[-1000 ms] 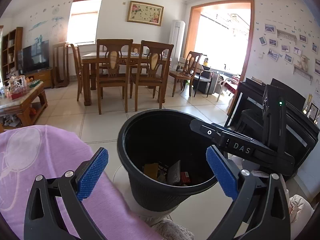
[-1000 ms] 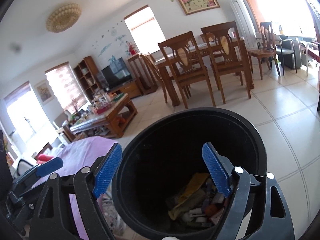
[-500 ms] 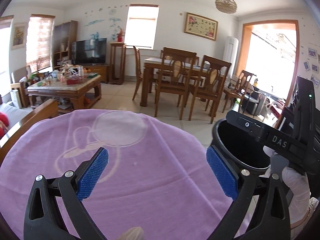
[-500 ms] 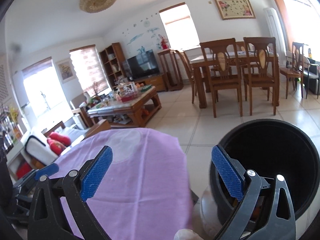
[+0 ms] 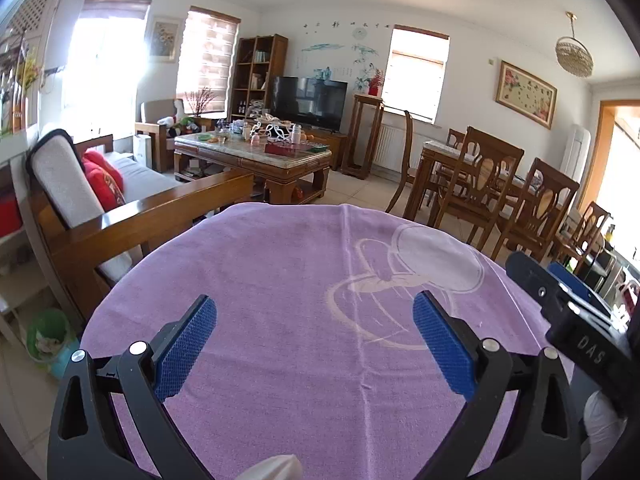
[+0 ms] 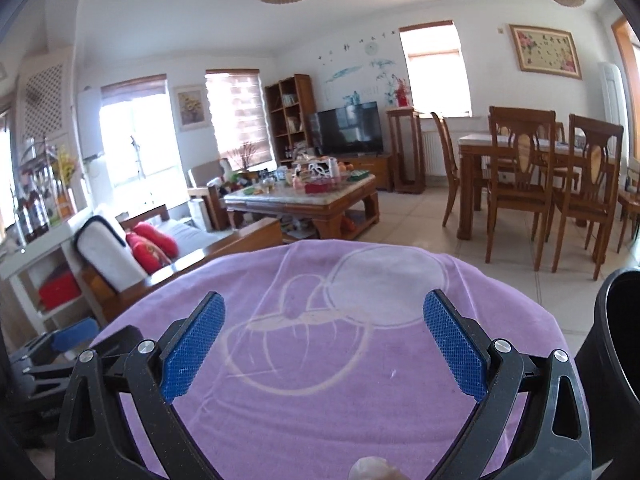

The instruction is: Collect trash

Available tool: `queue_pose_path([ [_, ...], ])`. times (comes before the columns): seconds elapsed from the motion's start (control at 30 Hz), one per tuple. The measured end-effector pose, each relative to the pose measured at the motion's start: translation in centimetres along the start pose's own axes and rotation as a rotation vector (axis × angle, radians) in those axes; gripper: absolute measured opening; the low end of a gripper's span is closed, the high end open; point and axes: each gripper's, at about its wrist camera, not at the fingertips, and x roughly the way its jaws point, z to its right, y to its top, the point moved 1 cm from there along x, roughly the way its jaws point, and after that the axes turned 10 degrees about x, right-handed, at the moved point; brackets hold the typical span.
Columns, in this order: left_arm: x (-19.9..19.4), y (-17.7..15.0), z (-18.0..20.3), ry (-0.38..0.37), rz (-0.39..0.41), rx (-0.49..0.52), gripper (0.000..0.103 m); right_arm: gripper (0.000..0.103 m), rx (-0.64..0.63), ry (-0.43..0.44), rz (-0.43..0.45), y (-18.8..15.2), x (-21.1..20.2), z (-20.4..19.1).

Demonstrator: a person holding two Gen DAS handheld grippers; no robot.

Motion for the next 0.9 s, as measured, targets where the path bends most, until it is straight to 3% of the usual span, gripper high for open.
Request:
queue_pose_path([
  [0.2, -0.4, 0.1, -0.8, 0.055, 0.016, 0.007, 0.098, 0.098, -0.044, -0.024, 0.069, -0.8, -0.8, -0.6],
  [0.7, -1.2, -0.4, -0.8, 0.212, 0.019, 0.042, 0.098, 0.098, -0.049, 0.000, 0.060, -1.2, -1.5, 0.2],
  [0.9, -1.2, -0.5, -1.4, 0.229, 0.016, 0.021, 0.098, 0.098, -0.029, 0.011, 0.071, -1.2, -2.2, 0.5],
])
